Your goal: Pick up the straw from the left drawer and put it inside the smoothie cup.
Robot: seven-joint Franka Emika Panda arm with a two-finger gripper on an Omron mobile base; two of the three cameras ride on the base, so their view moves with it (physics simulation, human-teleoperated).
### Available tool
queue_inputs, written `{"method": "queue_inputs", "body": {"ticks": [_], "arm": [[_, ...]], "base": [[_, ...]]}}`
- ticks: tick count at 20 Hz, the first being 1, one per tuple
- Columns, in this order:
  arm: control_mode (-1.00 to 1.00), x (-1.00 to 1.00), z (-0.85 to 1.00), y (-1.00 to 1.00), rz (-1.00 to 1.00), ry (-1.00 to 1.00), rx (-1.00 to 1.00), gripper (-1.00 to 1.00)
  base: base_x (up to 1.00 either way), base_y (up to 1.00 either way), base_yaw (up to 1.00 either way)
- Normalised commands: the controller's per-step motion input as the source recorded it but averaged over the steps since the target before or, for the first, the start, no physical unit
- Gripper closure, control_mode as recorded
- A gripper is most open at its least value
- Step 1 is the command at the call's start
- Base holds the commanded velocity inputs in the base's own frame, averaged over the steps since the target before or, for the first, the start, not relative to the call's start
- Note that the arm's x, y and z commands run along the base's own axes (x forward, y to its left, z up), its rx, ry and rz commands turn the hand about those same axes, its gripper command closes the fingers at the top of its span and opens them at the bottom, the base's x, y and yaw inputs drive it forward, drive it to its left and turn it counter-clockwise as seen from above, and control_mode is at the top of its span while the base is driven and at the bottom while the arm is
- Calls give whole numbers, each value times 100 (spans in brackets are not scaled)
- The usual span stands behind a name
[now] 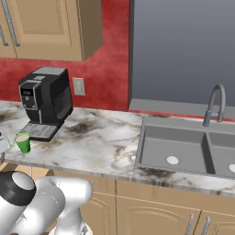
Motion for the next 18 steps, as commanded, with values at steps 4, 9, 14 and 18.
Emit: {"method": "queue_inputs", "body": {"ticks": [4,9,14,18], "arm": [[-100,-75,-42,0,16,0,-4,-100],[-100,2,-8,2,0,0,-1,-100],[-100,9,-38,0,2,4,-2,-100],[-100,1,-27,3,3,3,-2,-100]], "base": [[0,0,0],[0,0,0],[0,0,0],[0,0,0]]}}
